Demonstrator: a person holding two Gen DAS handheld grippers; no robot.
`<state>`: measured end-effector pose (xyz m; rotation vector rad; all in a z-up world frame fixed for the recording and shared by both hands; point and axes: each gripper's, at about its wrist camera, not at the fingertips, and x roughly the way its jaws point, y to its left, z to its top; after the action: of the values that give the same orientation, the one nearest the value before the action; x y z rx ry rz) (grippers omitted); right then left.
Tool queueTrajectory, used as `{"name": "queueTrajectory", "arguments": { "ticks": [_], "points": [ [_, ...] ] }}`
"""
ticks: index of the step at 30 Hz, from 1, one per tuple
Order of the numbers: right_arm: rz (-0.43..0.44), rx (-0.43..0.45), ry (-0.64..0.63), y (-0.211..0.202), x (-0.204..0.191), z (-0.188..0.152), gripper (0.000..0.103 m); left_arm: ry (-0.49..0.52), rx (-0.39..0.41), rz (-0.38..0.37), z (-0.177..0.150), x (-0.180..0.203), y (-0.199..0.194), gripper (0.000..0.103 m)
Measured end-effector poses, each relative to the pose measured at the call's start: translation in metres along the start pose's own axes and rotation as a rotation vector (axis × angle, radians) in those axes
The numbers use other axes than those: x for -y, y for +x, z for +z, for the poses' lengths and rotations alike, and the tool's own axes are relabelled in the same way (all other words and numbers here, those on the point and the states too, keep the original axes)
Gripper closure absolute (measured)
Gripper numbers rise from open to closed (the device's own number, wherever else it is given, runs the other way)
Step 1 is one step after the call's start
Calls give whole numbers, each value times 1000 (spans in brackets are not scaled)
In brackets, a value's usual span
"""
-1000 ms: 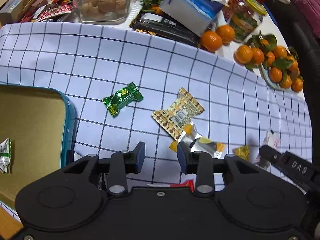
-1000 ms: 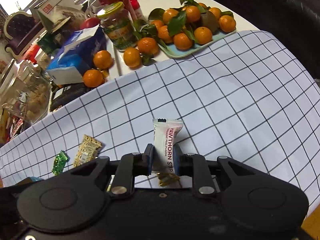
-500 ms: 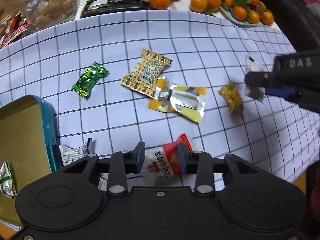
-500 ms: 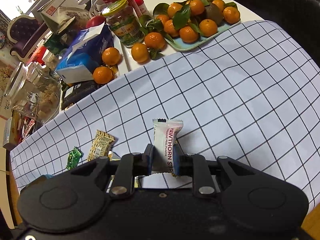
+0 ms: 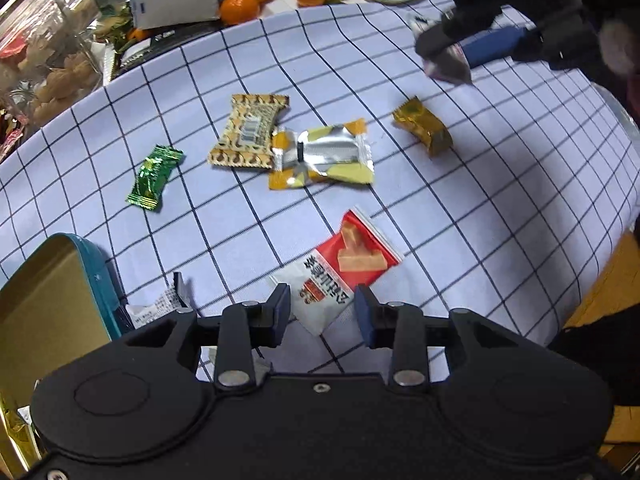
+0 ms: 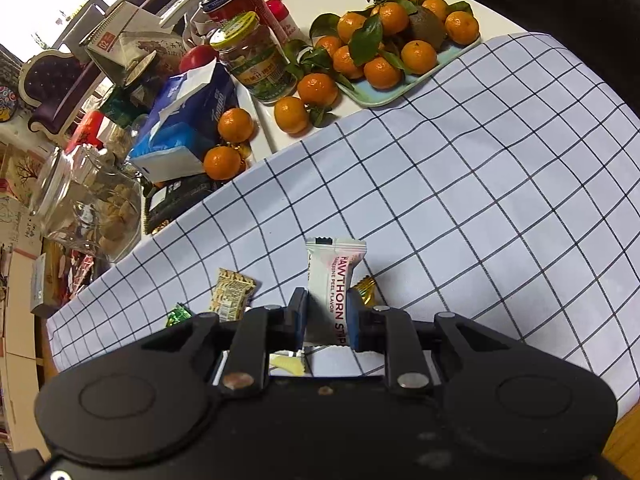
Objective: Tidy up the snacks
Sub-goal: 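Lift the Hawthorn packet with the right tool while the left approaches the red-and-white packet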
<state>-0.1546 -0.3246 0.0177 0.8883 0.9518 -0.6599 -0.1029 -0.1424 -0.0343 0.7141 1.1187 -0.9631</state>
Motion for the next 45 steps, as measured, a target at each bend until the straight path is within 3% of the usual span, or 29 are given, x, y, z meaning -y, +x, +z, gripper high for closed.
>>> {"name": "queueTrajectory", "arguments": {
  "ticks": [8, 14, 22, 27, 32, 38, 45],
  "points": [
    [-63, 50, -32, -3, 5, -1, 81, 52, -34, 81, -10, 11, 12, 57],
    [-58, 43, -22, -1, 5, -3, 81, 37, -29, 104, -6, 15, 17, 56],
    [-66, 43, -10, 1, 8, 1, 81, -51, -23, 72, 4, 13, 23, 56],
    [-63, 46, 9, 2, 11, 3, 81, -120, -32, -4, 10, 9, 26, 57],
    [-63, 46, 15, 1, 13, 3, 81, -105, -15, -78, 11, 15, 21, 57],
    [-63, 57, 44, -3, 21, 7, 81, -57, 87, 4, 19, 19, 7, 57],
    [-65, 51, 56, -4, 28, 5, 81, -9, 107, 20, 25, 24, 18, 56]
  ]
}}
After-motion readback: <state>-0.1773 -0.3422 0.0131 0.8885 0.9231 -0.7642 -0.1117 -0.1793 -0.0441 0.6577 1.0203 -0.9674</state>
